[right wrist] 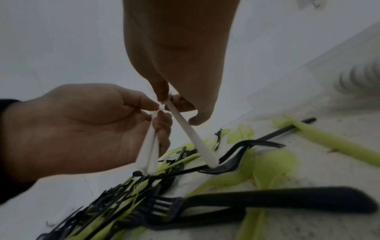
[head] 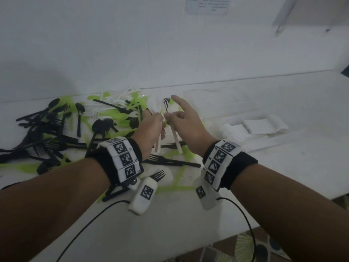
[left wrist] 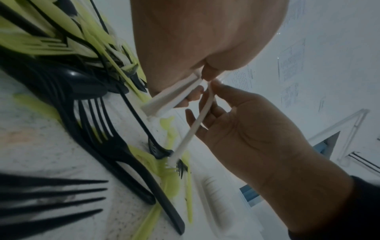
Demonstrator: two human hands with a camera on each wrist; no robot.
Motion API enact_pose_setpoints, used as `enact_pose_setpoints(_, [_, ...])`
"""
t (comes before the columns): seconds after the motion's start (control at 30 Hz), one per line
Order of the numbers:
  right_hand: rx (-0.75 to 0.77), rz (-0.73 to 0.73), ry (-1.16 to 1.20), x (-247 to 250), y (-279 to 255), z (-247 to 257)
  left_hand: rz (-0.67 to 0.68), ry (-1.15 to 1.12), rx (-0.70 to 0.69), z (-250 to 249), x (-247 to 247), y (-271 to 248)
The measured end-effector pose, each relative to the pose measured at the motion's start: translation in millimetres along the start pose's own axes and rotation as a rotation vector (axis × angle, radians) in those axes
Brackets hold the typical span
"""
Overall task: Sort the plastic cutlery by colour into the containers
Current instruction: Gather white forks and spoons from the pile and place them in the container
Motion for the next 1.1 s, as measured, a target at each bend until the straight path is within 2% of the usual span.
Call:
enact_pose_setpoints(0.1, [-0.030, 0.030, 0.223, -8, 0, -1, 0.058, -0.012, -0.028, -1, -9, -4])
enact_pose_setpoints(0.2, [-0.122, -0.007, 0.387, -16, -1, -10, 0.078, -0.033, -0.040, -2, -16, -9])
enact_pose_setpoints(0.47, [-0.323, 0.007, 0.618, -39, -2, -22, 0.127, 0.044, -0.053, -1, -13, -14])
enact_pose_setpoints(0.63, [-0.352, 0.038, 0.645, -43, -2, -20, 0.182, -0.028, -0.084, -5, -13, -19])
enact_pose_setpoints(0.73, [-0.319, 0.082, 0.590, -45, 0, -19, 0.189, 0.019, -0.104, -7, -5, -17])
enact_pose_setpoints(0.97, [-0.281, 0.191, 0.559, -51, -2, -14, 0.230, 0.087, -0.028, -7, 14, -14])
enact_pose_setpoints(1.1, [-0.309, 0.251, 0.571, -61, -2, -19, 0.283, 0.136, -0.036, -11, 19, -14])
Point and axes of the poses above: each hand's wrist, its own y-axis towards the middle knuckle, its own x-axis out of the back of the hand, z = x × y, the point moved 9 cm from there along y, towards the middle knuckle
